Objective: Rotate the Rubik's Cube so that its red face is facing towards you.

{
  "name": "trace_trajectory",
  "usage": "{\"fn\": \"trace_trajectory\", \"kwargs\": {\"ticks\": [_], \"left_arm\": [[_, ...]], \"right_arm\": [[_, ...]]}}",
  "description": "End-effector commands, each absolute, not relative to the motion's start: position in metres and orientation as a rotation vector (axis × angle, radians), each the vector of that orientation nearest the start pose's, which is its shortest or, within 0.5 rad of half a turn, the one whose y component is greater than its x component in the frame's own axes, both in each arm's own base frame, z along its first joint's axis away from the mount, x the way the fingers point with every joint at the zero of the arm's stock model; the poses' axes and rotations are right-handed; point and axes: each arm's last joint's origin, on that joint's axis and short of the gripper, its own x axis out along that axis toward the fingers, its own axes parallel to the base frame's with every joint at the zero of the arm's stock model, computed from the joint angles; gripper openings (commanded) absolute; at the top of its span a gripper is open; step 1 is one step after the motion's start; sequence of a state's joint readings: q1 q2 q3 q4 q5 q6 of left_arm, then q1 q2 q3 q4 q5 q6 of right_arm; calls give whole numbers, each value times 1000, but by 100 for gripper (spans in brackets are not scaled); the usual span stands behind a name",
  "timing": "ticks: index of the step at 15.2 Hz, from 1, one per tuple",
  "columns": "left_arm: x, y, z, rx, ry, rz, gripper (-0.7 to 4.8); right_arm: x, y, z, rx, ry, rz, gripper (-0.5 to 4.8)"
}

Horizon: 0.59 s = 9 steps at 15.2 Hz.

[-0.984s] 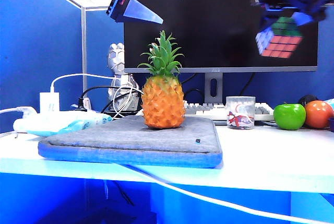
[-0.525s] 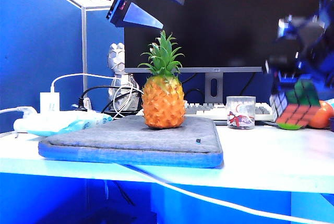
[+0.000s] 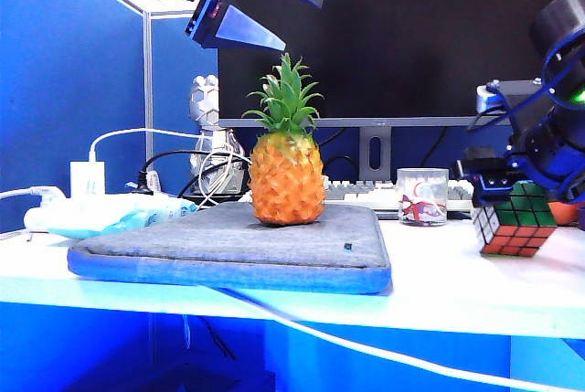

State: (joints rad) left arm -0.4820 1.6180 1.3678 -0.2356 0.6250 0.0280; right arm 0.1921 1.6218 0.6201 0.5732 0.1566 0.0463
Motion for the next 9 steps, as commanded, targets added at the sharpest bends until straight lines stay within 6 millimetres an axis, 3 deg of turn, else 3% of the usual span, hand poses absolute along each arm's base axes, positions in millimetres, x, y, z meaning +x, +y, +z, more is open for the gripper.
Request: {"fn": "trace_trajectory", "kwargs": {"ticks": [1,5,7,8,9], "left_arm": [[315,-185,325,-19,480,-1098,420],[315,-185,325,-24,484,-1097,420],[315,-185,325,-25,484,-1097,420],[315,-185,325,-25,484,-1096,420],[315,-185,325,-25,484,-1097,420]], "right_arm": [[306,55,149,-15,364,15,61],[310,55,117,-26,452,12,62],[311,55,116,-6,449,8,64],[311,55,117,-3,443,8,90],[312,56,118,12,433,8,183]]}}
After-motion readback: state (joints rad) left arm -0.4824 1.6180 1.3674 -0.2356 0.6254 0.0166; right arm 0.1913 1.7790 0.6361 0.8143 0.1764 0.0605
